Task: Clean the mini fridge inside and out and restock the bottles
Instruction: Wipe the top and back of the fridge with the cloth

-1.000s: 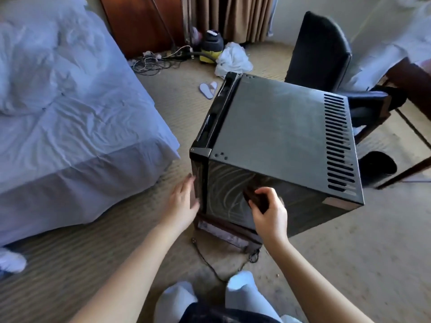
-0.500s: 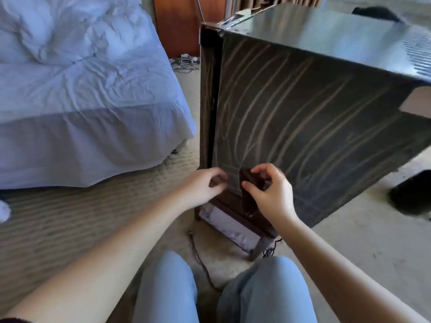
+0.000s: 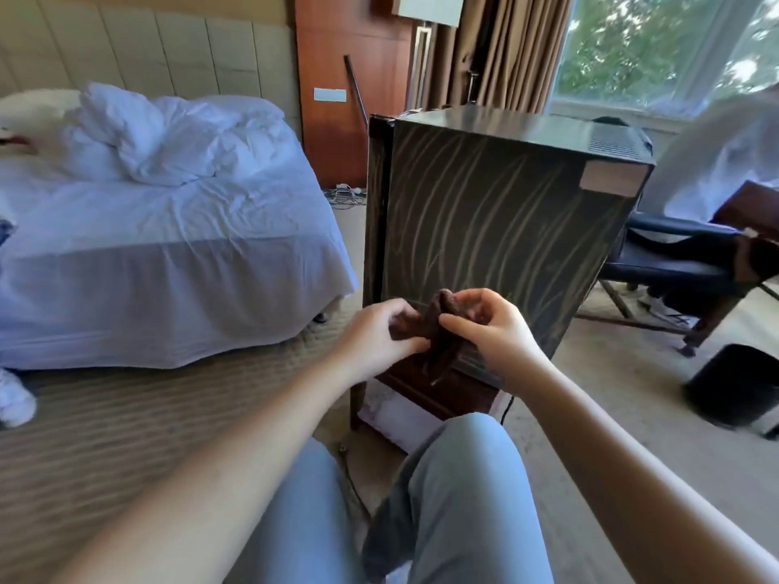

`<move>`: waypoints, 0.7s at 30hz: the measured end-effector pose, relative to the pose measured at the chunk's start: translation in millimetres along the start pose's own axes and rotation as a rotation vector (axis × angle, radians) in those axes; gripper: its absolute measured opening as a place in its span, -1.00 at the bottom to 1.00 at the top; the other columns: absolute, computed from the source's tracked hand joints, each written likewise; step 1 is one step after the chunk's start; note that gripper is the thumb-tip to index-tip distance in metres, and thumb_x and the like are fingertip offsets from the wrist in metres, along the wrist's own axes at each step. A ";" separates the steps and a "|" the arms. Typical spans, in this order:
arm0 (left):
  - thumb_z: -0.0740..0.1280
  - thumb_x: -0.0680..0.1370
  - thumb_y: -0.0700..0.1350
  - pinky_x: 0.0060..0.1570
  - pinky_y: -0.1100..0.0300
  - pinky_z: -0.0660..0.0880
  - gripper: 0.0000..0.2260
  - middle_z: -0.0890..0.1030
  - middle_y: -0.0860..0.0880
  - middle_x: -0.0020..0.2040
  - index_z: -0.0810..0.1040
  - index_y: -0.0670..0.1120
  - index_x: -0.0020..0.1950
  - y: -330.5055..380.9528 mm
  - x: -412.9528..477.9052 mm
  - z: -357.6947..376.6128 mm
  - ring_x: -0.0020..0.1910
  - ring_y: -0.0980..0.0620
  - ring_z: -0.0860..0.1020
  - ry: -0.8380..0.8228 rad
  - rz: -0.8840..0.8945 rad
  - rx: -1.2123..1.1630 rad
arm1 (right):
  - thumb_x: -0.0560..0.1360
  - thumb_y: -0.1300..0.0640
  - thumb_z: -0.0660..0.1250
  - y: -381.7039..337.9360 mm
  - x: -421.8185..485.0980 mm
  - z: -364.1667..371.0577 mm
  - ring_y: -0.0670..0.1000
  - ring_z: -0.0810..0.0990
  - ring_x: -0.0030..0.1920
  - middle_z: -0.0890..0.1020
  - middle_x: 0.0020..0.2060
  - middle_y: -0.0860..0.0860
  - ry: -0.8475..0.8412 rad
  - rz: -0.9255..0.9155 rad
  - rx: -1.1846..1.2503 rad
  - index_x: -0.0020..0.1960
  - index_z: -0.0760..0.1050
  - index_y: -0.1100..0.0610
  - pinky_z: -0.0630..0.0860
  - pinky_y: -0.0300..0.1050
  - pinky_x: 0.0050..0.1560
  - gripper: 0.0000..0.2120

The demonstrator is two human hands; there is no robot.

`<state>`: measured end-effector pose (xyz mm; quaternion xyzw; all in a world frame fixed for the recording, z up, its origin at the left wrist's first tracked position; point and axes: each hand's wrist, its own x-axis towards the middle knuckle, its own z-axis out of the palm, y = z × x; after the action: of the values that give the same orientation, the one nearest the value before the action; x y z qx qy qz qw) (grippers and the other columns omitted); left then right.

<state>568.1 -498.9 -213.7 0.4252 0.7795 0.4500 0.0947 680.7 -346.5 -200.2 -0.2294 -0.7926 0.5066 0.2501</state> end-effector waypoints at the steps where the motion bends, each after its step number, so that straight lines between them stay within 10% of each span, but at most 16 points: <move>1: 0.51 0.40 -0.10 -0.02 0.17 0.52 -0.81 0.64 0.09 -0.15 0.58 0.00 -0.04 -1.3 2.8 -8.2 -0.09 0.13 0.61 0.012 -0.004 -0.014 | 0.26 0.03 0.56 1.4 2.1 -5.5 0.08 0.63 -0.13 0.65 -0.14 0.15 -0.030 0.012 -0.002 -0.09 0.58 -0.06 0.59 0.12 0.05 -0.73; 4: 0.49 0.42 -0.18 -0.10 0.39 0.43 -0.80 0.62 0.11 -0.17 0.58 0.03 -0.03 -3.5 18.6 -36.0 -0.14 0.15 0.58 0.106 -0.035 -0.037 | 0.36 0.27 0.49 3.5 10.6 -24.3 -0.02 0.67 -0.11 0.70 -0.18 0.03 -0.094 0.046 -0.069 -0.06 0.61 0.01 0.60 0.02 0.09 -0.77; 11: 0.43 0.48 -0.11 -0.20 0.50 0.29 -0.74 0.58 0.09 -0.05 0.56 0.05 0.14 -0.6 84.6 -39.9 -0.09 0.13 0.52 0.142 0.037 0.207 | 0.42 0.14 0.49 -6.6 38.8 -51.1 -0.09 0.52 -0.24 0.59 -0.33 -0.02 -0.180 -0.038 -0.071 -0.16 0.60 0.12 0.43 -0.14 -0.13 -0.91; 21: 0.33 0.53 -0.18 0.15 0.21 0.47 -0.68 0.55 0.04 0.14 0.48 -0.05 0.29 44.4 175.4 25.4 0.14 0.11 0.49 0.200 0.477 0.242 | 0.46 0.20 0.44 -30.8 71.4 -128.8 -0.14 0.55 -0.13 0.55 -0.16 -0.10 0.580 -0.359 -0.149 -0.12 0.54 0.06 0.50 -0.30 -0.11 -0.91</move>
<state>498.4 -341.5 -152.5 0.5584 0.7109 0.4031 -0.1427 703.4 -225.5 -113.6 -0.2383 -0.7511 0.3090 0.5325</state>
